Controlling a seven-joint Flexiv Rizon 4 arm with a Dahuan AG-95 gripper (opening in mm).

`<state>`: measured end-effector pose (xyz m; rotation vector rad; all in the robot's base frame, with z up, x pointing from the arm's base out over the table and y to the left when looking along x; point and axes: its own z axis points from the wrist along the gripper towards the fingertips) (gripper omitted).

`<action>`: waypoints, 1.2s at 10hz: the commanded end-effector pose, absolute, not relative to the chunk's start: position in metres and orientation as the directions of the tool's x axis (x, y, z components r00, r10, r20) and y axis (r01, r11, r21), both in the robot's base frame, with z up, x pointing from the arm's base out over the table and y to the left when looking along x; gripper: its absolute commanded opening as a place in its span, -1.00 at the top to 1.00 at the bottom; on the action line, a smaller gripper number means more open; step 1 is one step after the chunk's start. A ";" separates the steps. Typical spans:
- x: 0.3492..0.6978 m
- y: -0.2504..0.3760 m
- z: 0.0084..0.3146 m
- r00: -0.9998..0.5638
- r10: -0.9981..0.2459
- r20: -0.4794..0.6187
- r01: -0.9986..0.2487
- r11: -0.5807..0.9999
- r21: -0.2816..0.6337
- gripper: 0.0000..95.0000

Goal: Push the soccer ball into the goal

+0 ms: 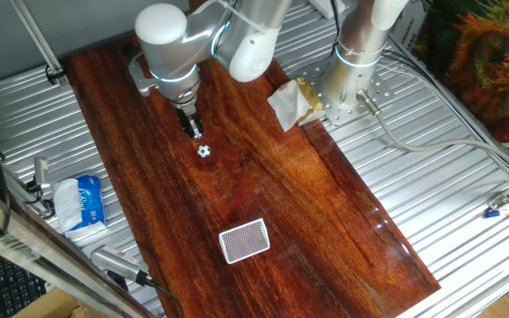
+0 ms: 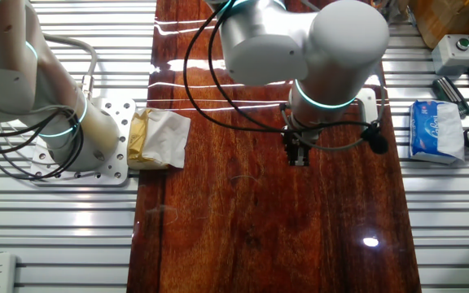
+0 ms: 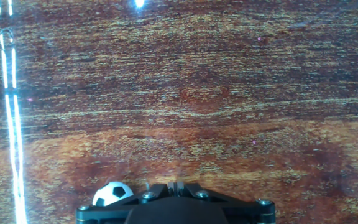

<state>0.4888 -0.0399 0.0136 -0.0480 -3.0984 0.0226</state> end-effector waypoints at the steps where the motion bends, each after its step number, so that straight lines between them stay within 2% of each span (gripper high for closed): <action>1: 0.489 -0.040 0.014 -0.999 0.031 0.044 0.030 0.999 -0.016 1.00; 7: 0.489 -0.038 0.014 -0.998 0.040 0.047 0.039 0.999 -0.020 1.00; 11: 0.496 -0.006 0.006 -0.995 0.084 0.052 0.083 0.996 -0.024 1.00; 12: 0.499 0.003 0.004 -0.992 0.097 0.083 0.094 0.995 -0.043 1.00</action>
